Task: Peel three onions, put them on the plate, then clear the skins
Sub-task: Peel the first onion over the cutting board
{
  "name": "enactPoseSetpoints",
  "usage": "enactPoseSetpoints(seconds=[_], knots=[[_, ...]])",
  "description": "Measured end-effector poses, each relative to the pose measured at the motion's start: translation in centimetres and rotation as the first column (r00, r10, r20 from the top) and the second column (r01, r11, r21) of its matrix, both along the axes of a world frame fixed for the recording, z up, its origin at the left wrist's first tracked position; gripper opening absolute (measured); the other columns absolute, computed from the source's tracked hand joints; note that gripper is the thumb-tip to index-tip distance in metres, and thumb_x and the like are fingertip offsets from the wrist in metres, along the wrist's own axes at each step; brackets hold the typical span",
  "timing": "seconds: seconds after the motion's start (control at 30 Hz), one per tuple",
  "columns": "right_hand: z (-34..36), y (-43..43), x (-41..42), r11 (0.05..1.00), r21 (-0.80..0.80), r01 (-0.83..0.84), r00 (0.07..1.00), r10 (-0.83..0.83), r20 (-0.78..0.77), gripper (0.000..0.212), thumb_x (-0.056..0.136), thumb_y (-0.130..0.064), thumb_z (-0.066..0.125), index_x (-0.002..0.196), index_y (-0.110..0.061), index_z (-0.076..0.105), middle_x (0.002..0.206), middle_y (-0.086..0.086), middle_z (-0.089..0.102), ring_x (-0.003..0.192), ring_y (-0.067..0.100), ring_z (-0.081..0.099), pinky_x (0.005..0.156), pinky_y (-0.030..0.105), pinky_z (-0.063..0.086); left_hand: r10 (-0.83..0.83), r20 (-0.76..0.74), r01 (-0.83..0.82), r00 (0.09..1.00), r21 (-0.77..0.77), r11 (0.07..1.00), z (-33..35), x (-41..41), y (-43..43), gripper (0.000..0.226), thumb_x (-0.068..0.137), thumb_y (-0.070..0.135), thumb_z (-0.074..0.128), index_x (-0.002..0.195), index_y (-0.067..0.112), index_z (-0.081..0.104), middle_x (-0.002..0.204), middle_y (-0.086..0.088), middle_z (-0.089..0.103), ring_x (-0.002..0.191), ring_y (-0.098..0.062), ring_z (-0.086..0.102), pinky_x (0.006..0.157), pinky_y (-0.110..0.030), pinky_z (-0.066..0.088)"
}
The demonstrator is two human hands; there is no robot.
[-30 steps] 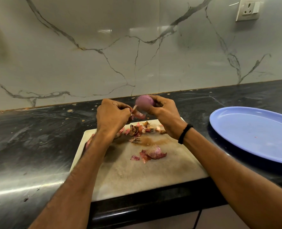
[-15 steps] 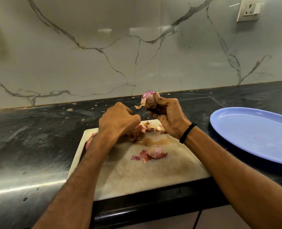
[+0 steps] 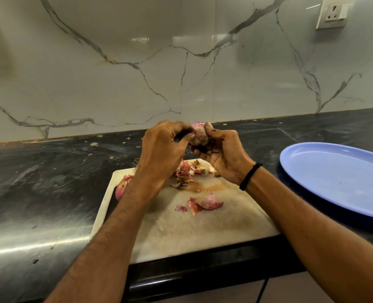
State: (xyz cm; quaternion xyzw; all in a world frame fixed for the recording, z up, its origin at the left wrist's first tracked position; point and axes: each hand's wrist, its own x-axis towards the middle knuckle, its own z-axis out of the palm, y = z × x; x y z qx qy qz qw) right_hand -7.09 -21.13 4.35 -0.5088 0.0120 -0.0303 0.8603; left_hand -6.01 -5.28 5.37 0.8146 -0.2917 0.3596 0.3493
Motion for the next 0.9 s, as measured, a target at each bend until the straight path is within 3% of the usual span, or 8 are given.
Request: enactPoseSetpoints(seconds=[0.13,0.23,0.37,0.47,0.57,0.67,0.77,0.9], knots=[[0.1,-0.1,0.0,0.998,0.07,0.001,1.0,0.001,-0.019,0.035,0.097,-0.024,0.053,0.118,0.003,0.063,0.107,0.021,0.067,0.088,0.027,0.065,0.08,0.033,0.055,-0.056,-0.153,0.047,0.987,-0.061,0.997,0.2,-0.4,-0.1,0.019,0.086,0.011,0.077,0.105,0.011,0.078,0.098,-0.003,0.077,0.082,-0.009,0.072,0.079,-0.026,0.062],[0.0,0.0,0.1,0.994,0.105,0.003,0.999,0.001,-0.042,0.036,0.095,-0.022,0.054,0.121,0.002,0.061,0.116,0.022,0.065,0.095,0.029,0.064,0.09,0.037,0.054,-0.049,-0.265,0.045,0.963,-0.019,0.999,0.5,-0.7,0.1,0.013,0.084,0.009,0.078,0.095,0.013,0.08,0.087,0.002,0.077,0.073,-0.004,0.071,0.073,-0.024,0.062],[0.2,-0.3,0.1,0.975,0.221,0.02,0.998,-0.008,-0.057,0.039,0.097,-0.027,0.049,0.124,0.0,0.057,0.119,0.03,0.063,0.1,0.037,0.062,0.09,0.038,0.052,0.006,-0.408,0.056,0.913,0.139,0.989,0.8,-1.1,0.3,0.009,0.082,0.01,0.077,0.087,0.016,0.081,0.079,0.008,0.075,0.068,-0.003,0.068,0.065,-0.015,0.056],[0.5,-0.8,0.1,0.97,0.244,0.008,0.999,0.004,-0.049,0.045,0.098,-0.032,0.046,0.124,0.003,0.056,0.116,0.031,0.064,0.097,0.036,0.062,0.085,0.036,0.051,0.12,-0.417,0.013,0.901,0.3,0.954,0.9,-1.2,0.3,0.011,0.081,0.018,0.074,0.088,0.023,0.081,0.072,0.017,0.068,0.067,-0.003,0.064,0.064,-0.022,0.055],[0.4,-0.8,-0.1,0.975,0.22,-0.029,0.998,0.042,-0.055,0.048,0.098,-0.036,0.045,0.124,0.003,0.056,0.116,0.03,0.064,0.097,0.035,0.061,0.088,0.036,0.049,0.21,-0.334,-0.094,0.919,0.329,0.939,0.8,-1.1,0.6,0.011,0.086,0.035,0.069,0.09,0.029,0.078,0.079,0.017,0.069,0.074,-0.004,0.063,0.075,-0.032,0.055],[0.3,-0.8,-0.1,0.984,0.168,-0.059,0.996,0.07,-0.059,0.049,0.098,-0.038,0.044,0.121,0.002,0.059,0.113,0.028,0.066,0.098,0.035,0.061,0.093,0.037,0.048,0.173,-0.272,-0.125,0.947,0.185,0.975,0.7,-0.6,0.8,0.018,0.091,0.038,0.066,0.102,0.026,0.074,0.093,0.011,0.072,0.085,-0.008,0.065,0.084,-0.036,0.057],[0.3,-0.6,-0.2,0.986,0.125,-0.108,0.992,0.114,-0.044,0.049,0.098,-0.041,0.043,0.116,0.001,0.063,0.103,0.023,0.068,0.089,0.032,0.063,0.079,0.035,0.049,0.052,-0.282,-0.036,0.958,0.063,0.997,0.6,-0.1,0.7,0.043,0.086,0.041,0.063,0.123,0.021,0.067,0.117,0.003,0.069,0.112,-0.016,0.059,0.102,-0.043,0.05],[0.4,-0.5,-0.4,0.975,0.115,-0.189,0.981,0.193,-0.027,0.051,0.096,-0.047,0.044,0.11,-0.002,0.065,0.098,0.017,0.064,0.078,0.026,0.062,0.073,0.035,0.046,-0.109,-0.378,0.116,0.92,-0.003,0.993,0.6,0.1,0.4,0.068,0.079,0.05,0.065,0.142,0.025,0.055,0.14,0.004,0.058,0.134,-0.016,0.046,0.112,-0.035,0.038]])
